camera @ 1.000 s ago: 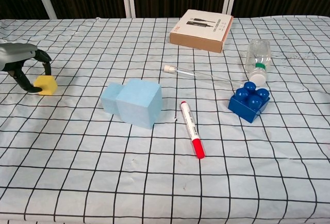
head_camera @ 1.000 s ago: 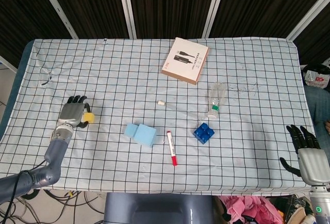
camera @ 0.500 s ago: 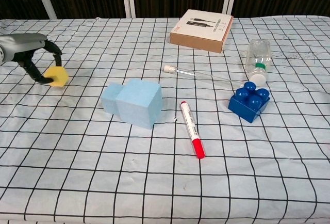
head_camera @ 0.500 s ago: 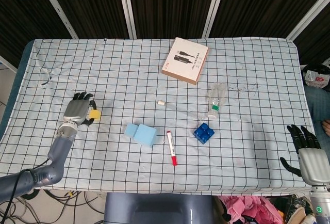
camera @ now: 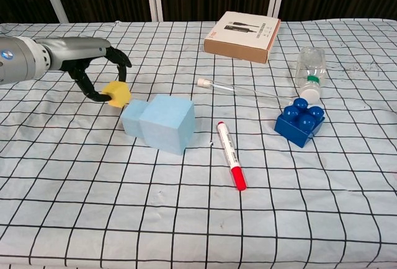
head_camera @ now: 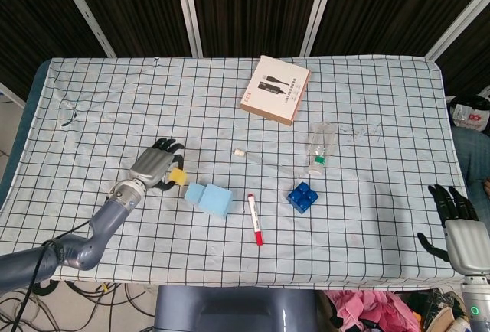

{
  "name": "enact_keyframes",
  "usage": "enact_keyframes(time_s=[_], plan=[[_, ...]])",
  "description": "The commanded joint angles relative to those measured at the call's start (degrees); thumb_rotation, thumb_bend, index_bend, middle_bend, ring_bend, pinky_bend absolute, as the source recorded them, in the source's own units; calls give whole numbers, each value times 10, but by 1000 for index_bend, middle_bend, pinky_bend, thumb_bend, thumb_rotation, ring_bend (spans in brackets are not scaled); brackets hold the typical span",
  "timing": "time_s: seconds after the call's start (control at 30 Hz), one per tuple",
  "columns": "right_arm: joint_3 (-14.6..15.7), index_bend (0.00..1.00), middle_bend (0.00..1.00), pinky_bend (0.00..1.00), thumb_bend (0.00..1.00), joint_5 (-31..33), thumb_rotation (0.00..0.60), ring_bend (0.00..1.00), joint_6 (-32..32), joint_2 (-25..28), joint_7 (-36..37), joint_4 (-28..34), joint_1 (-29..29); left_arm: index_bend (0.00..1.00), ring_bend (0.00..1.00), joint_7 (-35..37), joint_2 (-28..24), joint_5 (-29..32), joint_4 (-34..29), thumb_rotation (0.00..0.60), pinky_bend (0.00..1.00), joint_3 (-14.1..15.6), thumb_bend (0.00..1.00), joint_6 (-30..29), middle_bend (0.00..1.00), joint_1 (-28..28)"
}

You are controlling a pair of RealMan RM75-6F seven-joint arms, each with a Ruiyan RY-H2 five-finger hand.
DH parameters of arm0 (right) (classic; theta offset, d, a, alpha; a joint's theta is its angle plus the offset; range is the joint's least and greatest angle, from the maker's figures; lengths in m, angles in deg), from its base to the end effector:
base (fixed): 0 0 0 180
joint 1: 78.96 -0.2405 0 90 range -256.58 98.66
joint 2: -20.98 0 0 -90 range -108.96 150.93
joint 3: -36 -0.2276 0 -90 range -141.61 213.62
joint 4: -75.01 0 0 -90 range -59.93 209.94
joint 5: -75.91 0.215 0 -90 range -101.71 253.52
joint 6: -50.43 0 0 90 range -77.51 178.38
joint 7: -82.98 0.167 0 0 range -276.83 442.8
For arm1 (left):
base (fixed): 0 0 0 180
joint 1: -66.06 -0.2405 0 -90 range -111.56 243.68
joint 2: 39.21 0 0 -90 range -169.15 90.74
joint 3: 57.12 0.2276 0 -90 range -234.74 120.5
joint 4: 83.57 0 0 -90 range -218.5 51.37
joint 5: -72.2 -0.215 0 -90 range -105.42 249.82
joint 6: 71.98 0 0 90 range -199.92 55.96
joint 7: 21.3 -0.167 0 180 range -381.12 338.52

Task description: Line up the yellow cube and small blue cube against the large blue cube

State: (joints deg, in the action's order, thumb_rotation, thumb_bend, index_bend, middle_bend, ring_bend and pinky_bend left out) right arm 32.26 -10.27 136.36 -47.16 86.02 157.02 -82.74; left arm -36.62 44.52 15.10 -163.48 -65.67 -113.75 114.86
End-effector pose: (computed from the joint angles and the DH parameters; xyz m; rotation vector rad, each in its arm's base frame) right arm -0.3169 -0.2017 0.1445 1.3638 -0.8471 0.8706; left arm -0.1432 0.3769 -0.0260 -1.9621 -1.0302 -0.7375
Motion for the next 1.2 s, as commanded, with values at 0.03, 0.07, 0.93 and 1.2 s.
enact_keyframes(time_s=[0.03, 0.07, 0.93, 1.2], plan=[[0, 0, 51, 107, 218, 0, 600, 0, 1, 1, 1, 1, 1, 483, 0, 0, 8, -1, 8, 600, 0, 7, 339, 9, 130, 5], [0, 0, 51, 107, 218, 0, 600, 0, 1, 1, 1, 1, 1, 482, 0, -1, 10, 0, 10, 600, 0, 9, 339, 10, 130, 5], [-2, 0, 50, 107, 218, 0, 600, 0, 3, 4, 5, 2, 2, 451, 0, -122, 29, 108, -26, 600, 0, 29, 335, -48, 123, 21], [-3, 0, 50, 107, 217, 1, 600, 0, 3, 4, 7, 1, 2, 443, 0, -135, 34, 119, -32, 600, 0, 29, 333, -53, 121, 29]])
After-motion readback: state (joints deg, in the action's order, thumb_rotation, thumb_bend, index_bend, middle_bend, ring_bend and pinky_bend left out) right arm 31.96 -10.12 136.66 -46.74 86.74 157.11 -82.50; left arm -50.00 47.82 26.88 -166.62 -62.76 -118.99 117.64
